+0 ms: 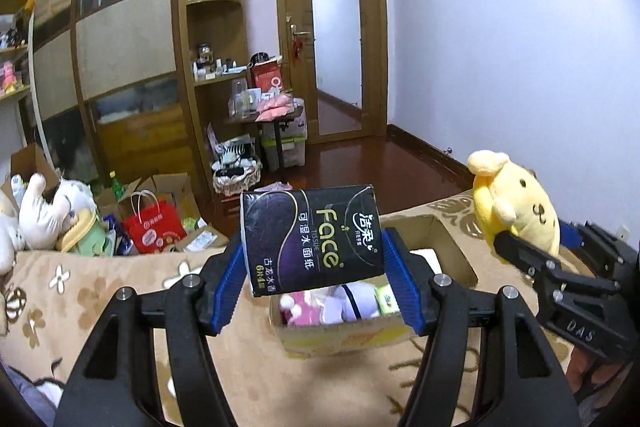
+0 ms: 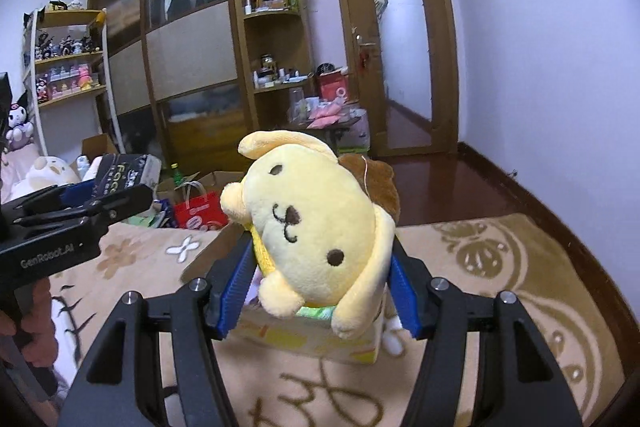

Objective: Organize soft objects
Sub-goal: 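Lift the tissue pack and dog plush and carry them over the box, then open both tools to drop the tissue pack and dog plush into the box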

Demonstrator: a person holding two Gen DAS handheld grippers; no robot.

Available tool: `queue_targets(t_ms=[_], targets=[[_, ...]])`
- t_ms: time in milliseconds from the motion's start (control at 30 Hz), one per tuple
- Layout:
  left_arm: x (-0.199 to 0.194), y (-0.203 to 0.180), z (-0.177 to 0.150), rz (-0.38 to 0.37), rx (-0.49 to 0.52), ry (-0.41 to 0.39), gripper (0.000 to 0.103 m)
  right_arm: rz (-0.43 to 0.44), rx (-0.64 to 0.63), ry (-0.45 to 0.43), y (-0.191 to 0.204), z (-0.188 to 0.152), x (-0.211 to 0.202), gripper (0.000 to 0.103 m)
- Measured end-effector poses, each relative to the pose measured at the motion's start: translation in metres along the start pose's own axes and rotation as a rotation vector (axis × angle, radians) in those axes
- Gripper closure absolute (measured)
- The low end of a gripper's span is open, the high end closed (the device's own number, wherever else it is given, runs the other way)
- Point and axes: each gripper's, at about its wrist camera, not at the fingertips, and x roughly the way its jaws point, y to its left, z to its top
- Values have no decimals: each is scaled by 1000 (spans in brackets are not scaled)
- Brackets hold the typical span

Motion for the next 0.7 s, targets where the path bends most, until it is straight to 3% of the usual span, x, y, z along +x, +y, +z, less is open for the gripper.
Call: queue_targets(t_ms=[333, 700], targets=[[42, 5, -2, -3, -45, 14, 39, -9, -3, -2, -7, 13, 36, 37], [85, 11, -22, -1, -56, 80, 39, -18, -8, 75, -10, -12, 81, 37]])
